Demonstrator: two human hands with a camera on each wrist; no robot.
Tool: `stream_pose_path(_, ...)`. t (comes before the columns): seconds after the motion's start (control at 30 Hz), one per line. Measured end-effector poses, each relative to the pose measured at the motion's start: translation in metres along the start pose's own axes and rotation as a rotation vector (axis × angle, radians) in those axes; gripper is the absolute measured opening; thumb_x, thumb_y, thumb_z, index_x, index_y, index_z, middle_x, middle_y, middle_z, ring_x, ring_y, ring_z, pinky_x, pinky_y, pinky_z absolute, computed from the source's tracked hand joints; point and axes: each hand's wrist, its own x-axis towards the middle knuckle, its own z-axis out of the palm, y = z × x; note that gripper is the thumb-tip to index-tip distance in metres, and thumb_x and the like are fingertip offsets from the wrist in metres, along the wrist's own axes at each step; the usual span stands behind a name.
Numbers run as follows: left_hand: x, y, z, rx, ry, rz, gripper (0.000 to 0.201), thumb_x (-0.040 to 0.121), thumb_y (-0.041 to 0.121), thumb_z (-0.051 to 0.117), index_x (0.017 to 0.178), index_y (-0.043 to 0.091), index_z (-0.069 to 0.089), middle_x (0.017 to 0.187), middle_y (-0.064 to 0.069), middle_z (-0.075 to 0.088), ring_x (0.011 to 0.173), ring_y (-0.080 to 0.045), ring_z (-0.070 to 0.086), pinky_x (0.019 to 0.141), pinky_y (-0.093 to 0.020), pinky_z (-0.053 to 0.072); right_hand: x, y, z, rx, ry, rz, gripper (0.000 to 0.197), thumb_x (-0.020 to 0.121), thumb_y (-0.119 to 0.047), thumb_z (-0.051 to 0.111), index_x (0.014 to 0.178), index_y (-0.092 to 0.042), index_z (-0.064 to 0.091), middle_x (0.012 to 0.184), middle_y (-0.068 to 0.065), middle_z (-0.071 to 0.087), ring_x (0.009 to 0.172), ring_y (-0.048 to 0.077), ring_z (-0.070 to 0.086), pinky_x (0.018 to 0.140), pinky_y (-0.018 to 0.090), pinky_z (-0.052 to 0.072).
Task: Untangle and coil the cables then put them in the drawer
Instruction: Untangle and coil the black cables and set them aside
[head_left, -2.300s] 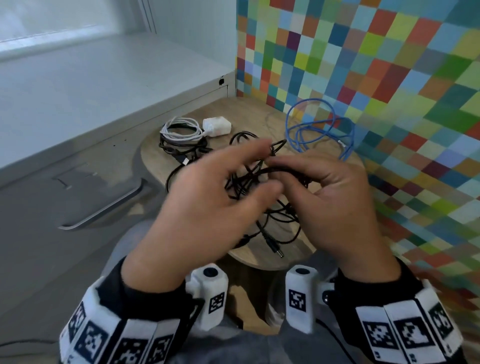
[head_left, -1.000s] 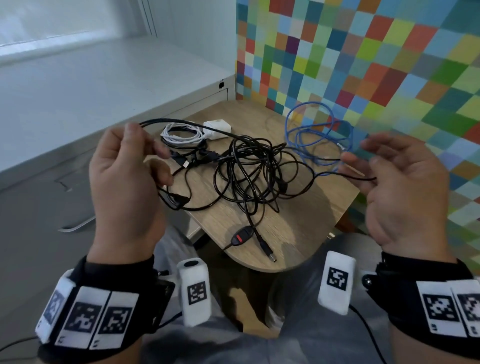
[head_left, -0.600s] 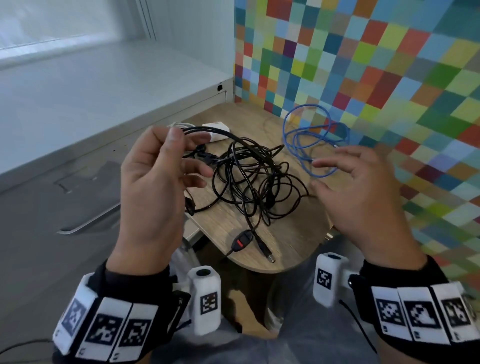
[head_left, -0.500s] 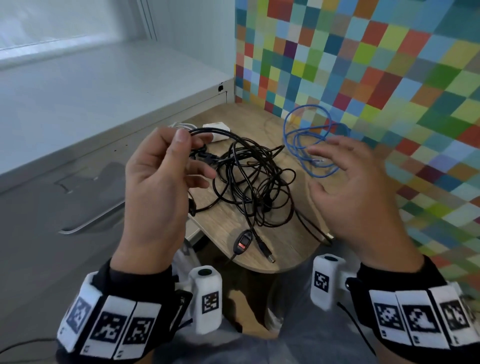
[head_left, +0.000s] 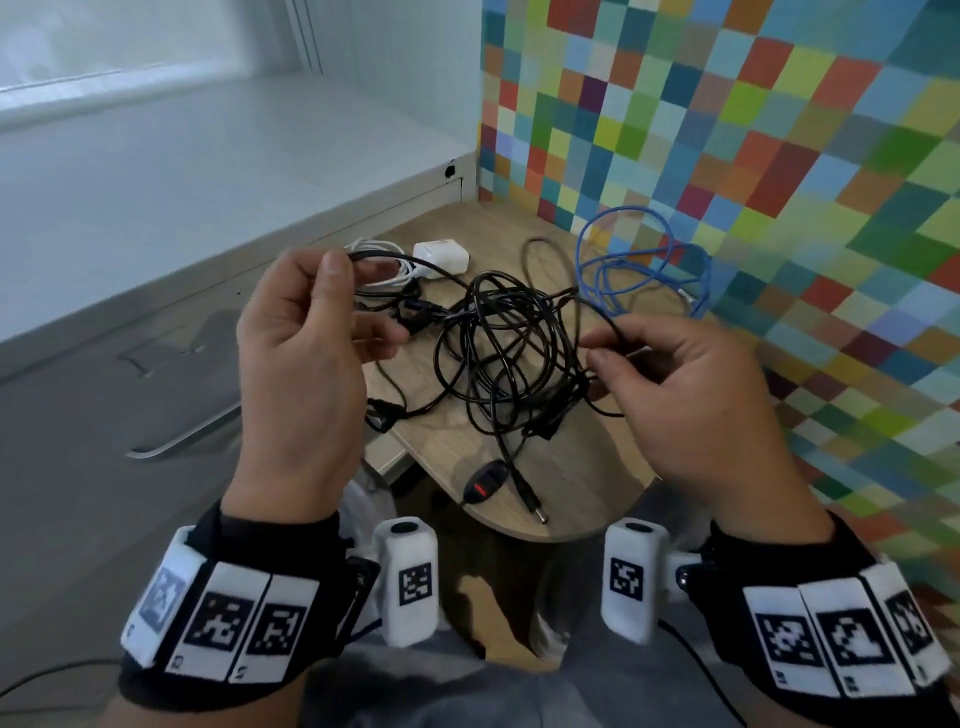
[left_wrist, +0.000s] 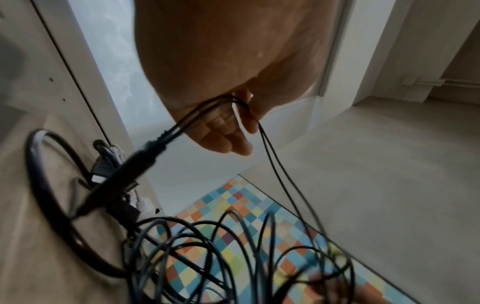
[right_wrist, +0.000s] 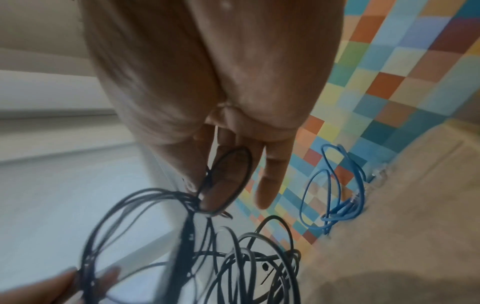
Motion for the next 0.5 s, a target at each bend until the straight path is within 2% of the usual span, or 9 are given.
stream_pose_path(0.07, 0.002, -0.006, -0.002, 0.129, -0.009, 0.000, 0.023, 0.108, 0.019, 0.049, 0.094, 0.023, 0.067, 0.088, 0.000, 0.073, 0.055, -0.020, 0.053, 0.054, -0.028, 0.044, -0.001, -0.003, -0.001, 0.077, 0.008, 0.004, 0.031, 0.095, -0.004, 0.070, 0.091, -0.034, 0.073, 0.082, -0.017, 0.074, 0.070, 0.009, 0.074, 0.065, 0.019, 0.058)
stream_pose_path(0.13, 0.002, -0.008, -0.003, 0.233, -0.047, 0.004, 0.022, 0.107, 0.013, 0.051, 0.109, 0.023, 0.071, 0.078, 0.001, 0.070, 0.053, -0.021, 0.045, 0.049, -0.026, 0.037, -0.002, -0.004, 0.001, 0.125, 0.013, 0.001, 0.028, 0.096, -0.003, 0.069, 0.094, -0.030, 0.074, 0.084, -0.013, 0.074, 0.070, 0.014, 0.075, 0.067, 0.024, 0.061)
stream_pose_path(0.17, 0.002, -0.008, -0.003, 0.282, -0.069, 0.007, 0.027, 0.106, 0.010, 0.051, 0.117, 0.026, 0.071, 0.079, 0.003, 0.069, 0.054, -0.019, 0.045, 0.050, -0.026, 0.036, -0.002, -0.004, 0.002, 0.146, 0.010, 0.002, 0.029, 0.096, -0.002, 0.068, 0.094, -0.030, 0.075, 0.084, -0.009, 0.075, 0.070, 0.015, 0.075, 0.068, 0.025, 0.061)
stream_pose_path(0.27, 0.002, -0.006, -0.006, 0.428, -0.130, 0.041, 0.045, 0.104, 0.004, 0.051, 0.136, 0.033, 0.061, 0.097, 0.010, 0.069, 0.062, -0.010, 0.058, 0.062, -0.020, 0.046, -0.002, -0.002, 0.005, 0.183, 0.000, -0.001, 0.031, 0.098, -0.001, 0.066, 0.096, -0.031, 0.076, 0.087, -0.002, 0.076, 0.074, 0.019, 0.076, 0.071, 0.030, 0.062)
stream_pose_path(0.33, -0.001, -0.003, -0.005, 0.505, -0.178, 0.047, 0.061, 0.099, -0.002, 0.052, 0.143, 0.040, 0.051, 0.114, 0.014, 0.065, 0.072, -0.013, 0.065, 0.065, -0.016, 0.049, -0.003, -0.001, 0.006, 0.194, -0.005, -0.006, 0.032, 0.098, 0.000, 0.065, 0.097, -0.030, 0.076, 0.089, -0.001, 0.076, 0.077, 0.020, 0.076, 0.073, 0.032, 0.062)
stream_pose_path(0.4, -0.006, 0.001, 0.000, 0.588, -0.247, 0.038, 0.071, 0.093, -0.004, 0.055, 0.143, 0.046, 0.047, 0.125, 0.017, 0.061, 0.079, -0.012, 0.066, 0.069, -0.013, 0.049, -0.004, -0.002, 0.006, 0.197, -0.020, 0.003, 0.030, 0.098, 0.000, 0.065, 0.100, -0.027, 0.077, 0.090, -0.001, 0.076, 0.078, 0.019, 0.076, 0.074, 0.032, 0.063)
stream_pose_path(0.47, -0.010, 0.005, 0.005, 0.685, -0.329, 0.073, 0.066, 0.088, 0.000, 0.062, 0.135, 0.046, 0.055, 0.127, 0.019, 0.060, 0.085, -0.006, 0.067, 0.075, -0.011, 0.048, -0.005, -0.003, 0.006, 0.193, -0.030, 0.008, 0.029, 0.097, 0.002, 0.065, 0.100, -0.025, 0.077, 0.089, -0.004, 0.076, 0.077, 0.016, 0.075, 0.074, 0.030, 0.063)
stream_pose_path(0.5, -0.011, 0.006, 0.006, 0.720, -0.360, 0.101, 0.058, 0.085, 0.005, 0.065, 0.127, 0.045, 0.061, 0.121, 0.019, 0.063, 0.087, -0.004, 0.068, 0.079, -0.013, 0.049, -0.006, -0.004, 0.005, 0.190, -0.029, 0.009, 0.031, 0.097, 0.003, 0.064, 0.099, -0.025, 0.077, 0.088, -0.006, 0.076, 0.077, 0.014, 0.075, 0.073, 0.028, 0.062)
